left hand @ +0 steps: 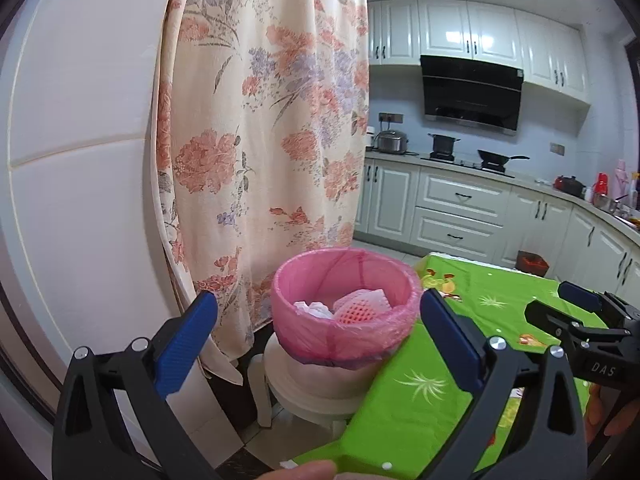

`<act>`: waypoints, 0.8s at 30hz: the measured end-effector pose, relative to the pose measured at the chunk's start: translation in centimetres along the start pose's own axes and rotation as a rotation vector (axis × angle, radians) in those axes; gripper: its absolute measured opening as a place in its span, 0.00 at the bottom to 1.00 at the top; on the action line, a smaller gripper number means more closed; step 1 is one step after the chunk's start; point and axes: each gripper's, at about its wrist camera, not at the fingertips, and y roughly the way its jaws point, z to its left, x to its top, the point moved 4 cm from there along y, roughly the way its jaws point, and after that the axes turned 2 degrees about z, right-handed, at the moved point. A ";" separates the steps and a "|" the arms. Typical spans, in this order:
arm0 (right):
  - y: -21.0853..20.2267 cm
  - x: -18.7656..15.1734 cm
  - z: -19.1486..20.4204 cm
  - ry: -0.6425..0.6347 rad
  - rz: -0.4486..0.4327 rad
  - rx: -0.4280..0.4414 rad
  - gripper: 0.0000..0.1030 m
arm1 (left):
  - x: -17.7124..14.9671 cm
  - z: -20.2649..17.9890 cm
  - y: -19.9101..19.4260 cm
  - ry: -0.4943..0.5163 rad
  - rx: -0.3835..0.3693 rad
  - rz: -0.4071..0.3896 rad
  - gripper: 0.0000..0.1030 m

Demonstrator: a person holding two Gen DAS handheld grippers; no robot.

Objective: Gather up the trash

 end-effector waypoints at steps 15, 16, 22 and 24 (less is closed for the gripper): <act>-4.2 0.6 1.9 -0.042 -0.066 -0.012 0.82 | -1.0 -2.1 -2.6 0.073 -0.087 -0.015 0.95; -4.1 0.6 1.8 -0.038 -0.064 -0.011 0.82 | -1.1 -2.0 -2.5 0.074 -0.087 -0.010 0.95; -3.5 0.4 2.1 -0.037 -0.051 -0.012 0.82 | -1.6 -1.8 -2.3 0.070 -0.092 0.001 0.95; -3.4 0.3 2.3 -0.041 -0.049 -0.013 0.82 | -1.6 -1.8 -2.4 0.065 -0.096 0.001 0.95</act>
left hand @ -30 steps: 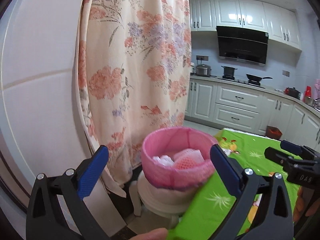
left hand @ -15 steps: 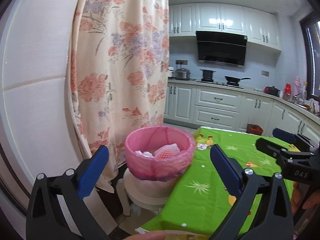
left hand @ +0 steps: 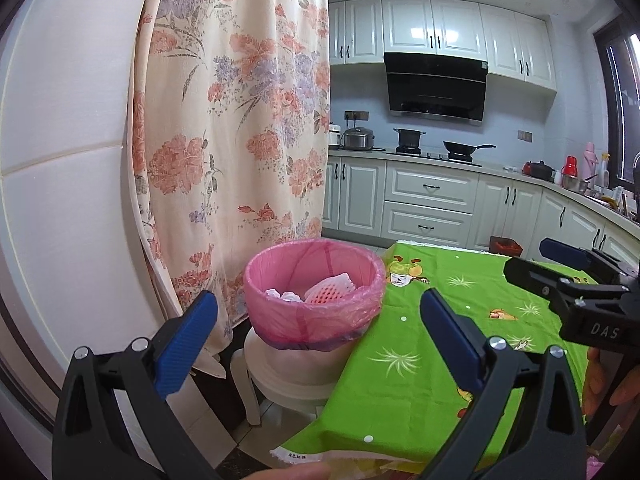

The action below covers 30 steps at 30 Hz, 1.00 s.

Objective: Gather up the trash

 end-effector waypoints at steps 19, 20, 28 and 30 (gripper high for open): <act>0.5 -0.3 0.6 0.002 0.009 0.005 0.82 | 0.0 0.4 -0.1 0.000 -0.001 -0.004 0.95; 0.5 -0.3 0.6 0.002 0.009 0.006 0.82 | 0.0 0.4 -0.1 0.000 -0.001 -0.004 0.95; 0.5 -0.3 0.6 0.002 0.009 0.005 0.82 | 0.1 0.4 0.0 -0.001 -0.004 0.002 0.95; 0.6 -0.4 0.6 0.004 0.011 0.005 0.82 | 0.1 0.4 0.1 0.000 -0.003 0.002 0.95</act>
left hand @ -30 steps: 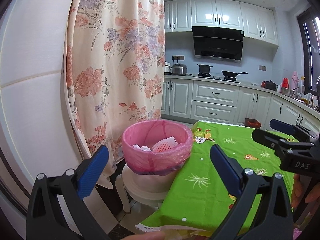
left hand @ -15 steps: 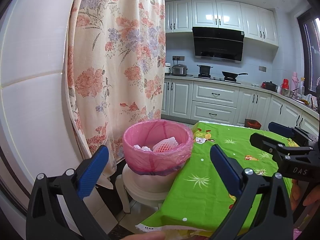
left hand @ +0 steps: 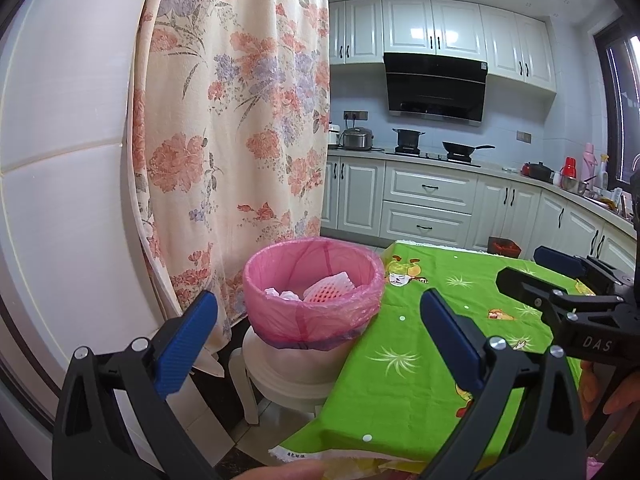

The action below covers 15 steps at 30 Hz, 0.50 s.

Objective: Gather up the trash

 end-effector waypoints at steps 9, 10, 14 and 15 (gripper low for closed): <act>0.2 -0.4 0.3 -0.006 0.006 0.005 0.82 | 0.0 0.1 0.1 -0.002 0.001 0.001 0.95; 0.2 -0.4 0.3 -0.005 0.007 0.006 0.82 | 0.0 0.1 0.1 -0.002 0.001 0.002 0.95; 0.2 -0.5 0.4 -0.005 0.012 0.007 0.82 | 0.0 0.0 0.1 -0.001 0.000 0.004 0.95; 0.2 -0.5 0.3 -0.005 0.012 0.006 0.82 | 0.0 0.0 0.1 0.000 0.001 0.004 0.95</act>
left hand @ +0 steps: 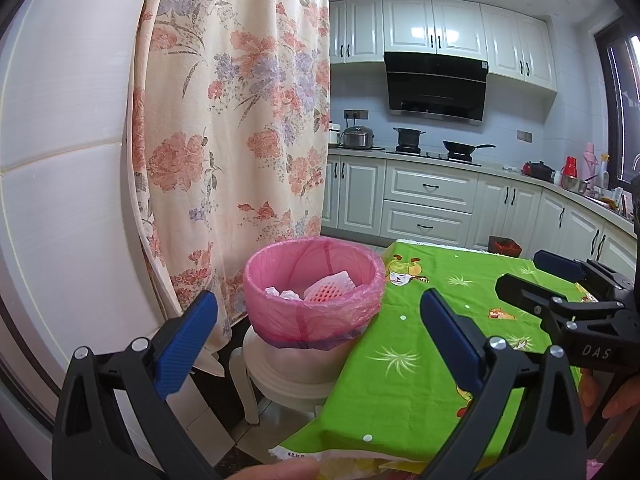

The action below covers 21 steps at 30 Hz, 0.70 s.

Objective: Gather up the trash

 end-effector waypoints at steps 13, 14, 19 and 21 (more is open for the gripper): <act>0.0 -0.1 0.0 0.001 0.002 0.001 0.82 | -0.1 0.0 0.0 0.002 0.000 0.001 0.95; 0.0 -0.1 0.0 0.001 0.002 0.001 0.82 | -0.1 0.0 0.1 0.003 0.001 0.002 0.95; 0.0 -0.1 0.0 0.003 0.001 0.003 0.82 | -0.1 0.0 0.0 0.001 0.002 0.002 0.95; 0.0 -0.1 0.0 0.003 0.002 0.004 0.82 | -0.2 -0.1 0.1 0.003 0.005 0.001 0.95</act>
